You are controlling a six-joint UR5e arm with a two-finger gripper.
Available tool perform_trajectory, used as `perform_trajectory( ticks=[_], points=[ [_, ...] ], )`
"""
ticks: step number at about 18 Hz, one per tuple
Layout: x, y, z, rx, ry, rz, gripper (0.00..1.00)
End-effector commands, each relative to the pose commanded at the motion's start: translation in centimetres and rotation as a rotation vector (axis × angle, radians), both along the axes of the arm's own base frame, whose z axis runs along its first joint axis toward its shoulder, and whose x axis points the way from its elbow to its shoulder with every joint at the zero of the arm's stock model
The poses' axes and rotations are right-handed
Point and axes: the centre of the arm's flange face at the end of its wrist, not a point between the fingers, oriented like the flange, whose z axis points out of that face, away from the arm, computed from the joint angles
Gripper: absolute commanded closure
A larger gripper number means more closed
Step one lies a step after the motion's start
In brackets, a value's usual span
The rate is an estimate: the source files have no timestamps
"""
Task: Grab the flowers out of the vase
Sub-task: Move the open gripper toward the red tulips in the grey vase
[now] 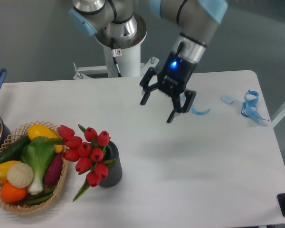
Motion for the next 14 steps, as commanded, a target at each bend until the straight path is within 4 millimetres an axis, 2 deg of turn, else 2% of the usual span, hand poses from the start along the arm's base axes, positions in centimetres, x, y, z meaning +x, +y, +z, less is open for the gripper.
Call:
perform_trajectory(
  ticks=[4,11,14],
  points=[
    [1.7,2.6,-0.5,-0.005,-0.025,-0.037,0.00],
    [2.5,7.2,-2.0,-0.006,-0.027,-0.102,0.00],
    [3.4,8.4,-2.5,-0.005,-0.020,-0.131,0.00]
  ],
)
